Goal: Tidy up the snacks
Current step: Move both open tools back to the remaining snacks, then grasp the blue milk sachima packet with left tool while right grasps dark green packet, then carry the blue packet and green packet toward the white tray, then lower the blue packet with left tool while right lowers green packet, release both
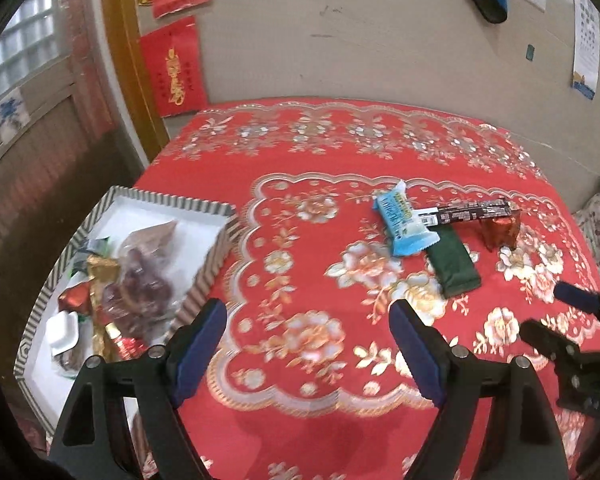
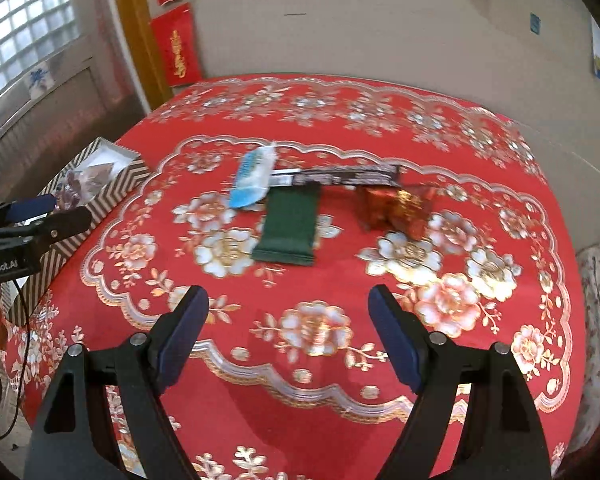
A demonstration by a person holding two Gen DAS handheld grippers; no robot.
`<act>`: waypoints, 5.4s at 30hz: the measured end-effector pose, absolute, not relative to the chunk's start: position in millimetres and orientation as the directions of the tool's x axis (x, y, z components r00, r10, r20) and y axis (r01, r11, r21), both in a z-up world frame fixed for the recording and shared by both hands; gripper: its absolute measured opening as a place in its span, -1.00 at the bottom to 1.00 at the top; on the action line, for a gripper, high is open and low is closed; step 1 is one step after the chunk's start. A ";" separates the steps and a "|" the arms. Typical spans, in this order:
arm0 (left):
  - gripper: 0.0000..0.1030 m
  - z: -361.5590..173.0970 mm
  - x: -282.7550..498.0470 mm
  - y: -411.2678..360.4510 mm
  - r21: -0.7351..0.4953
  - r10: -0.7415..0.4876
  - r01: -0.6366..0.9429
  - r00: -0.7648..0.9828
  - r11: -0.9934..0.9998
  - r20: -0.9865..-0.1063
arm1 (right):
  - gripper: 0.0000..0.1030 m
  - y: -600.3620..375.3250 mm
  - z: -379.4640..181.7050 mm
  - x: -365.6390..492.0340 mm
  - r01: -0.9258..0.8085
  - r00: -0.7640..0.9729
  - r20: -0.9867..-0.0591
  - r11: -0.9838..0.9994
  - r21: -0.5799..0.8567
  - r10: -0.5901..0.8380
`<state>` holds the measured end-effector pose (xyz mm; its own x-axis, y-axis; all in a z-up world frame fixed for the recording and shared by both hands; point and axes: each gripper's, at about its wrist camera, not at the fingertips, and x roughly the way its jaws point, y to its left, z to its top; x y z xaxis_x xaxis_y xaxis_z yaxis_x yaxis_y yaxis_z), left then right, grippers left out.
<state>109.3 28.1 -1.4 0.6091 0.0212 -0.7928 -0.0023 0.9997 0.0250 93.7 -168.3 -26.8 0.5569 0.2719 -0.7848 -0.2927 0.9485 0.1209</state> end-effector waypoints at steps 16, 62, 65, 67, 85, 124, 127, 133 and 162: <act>0.65 -25.2 181.2 -16.5 0.010 -0.006 0.024 0.577 1.000 -0.817 | 0.60 -179.7 -38.0 122.0 -0.275 0.545 -0.790 0.950 0.148 0.280; -0.45 -43.6 231.4 8.9 -0.091 -0.101 0.045 0.506 0.995 -0.856 | 0.60 -121.1 -83.3 199.4 -0.216 0.504 -0.858 0.976 -0.009 0.103; -0.45 -42.8 223.0 14.8 -0.070 -0.078 0.036 0.519 0.997 -0.851 | 0.34 -123.9 -85.7 203.0 -0.225 0.502 -0.855 0.974 0.019 0.132; -0.45 -44.0 217.4 17.6 -0.069 -0.076 0.033 0.515 0.997 -0.853 | -0.07 -125.1 -84.1 199.5 -0.236 0.510 -0.849 0.972 0.019 0.140; -0.46 -38.4 149.6 26.6 -0.017 -0.031 0.029 0.572 0.999 -0.820 | -0.16 -131.9 -49.1 122.4 -0.291 0.568 -0.795 0.955 0.048 0.213; -0.45 20.5 58.5 191.5 0.018 0.148 -0.199 0.660 0.980 -0.736 | -0.16 48.3 0.3 98.8 -0.562 0.560 -0.709 0.825 0.054 0.428; -0.45 22.9 54.4 208.9 0.011 0.158 -0.221 0.660 0.975 -0.734 | -0.16 67.4 3.0 98.3 -0.584 0.552 -0.706 0.810 0.053 0.444; -0.45 23.6 47.4 243.7 0.012 0.198 -0.278 0.653 0.961 -0.731 | -0.16 96.2 5.3 96.4 -0.616 0.540 -0.707 0.787 0.039 0.457; -0.44 -35.4 48.0 314.7 0.022 0.265 -0.401 0.561 0.916 -0.784 | -0.16 225.9 -41.6 120.1 -0.708 0.418 -0.800 0.706 0.009 0.430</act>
<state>48.0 314.7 -35.4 0.5614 0.2645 -0.7841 -0.4011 0.9158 0.0217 120.1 225.9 -41.6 0.4182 0.4300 -0.8001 -0.7085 0.7057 0.0089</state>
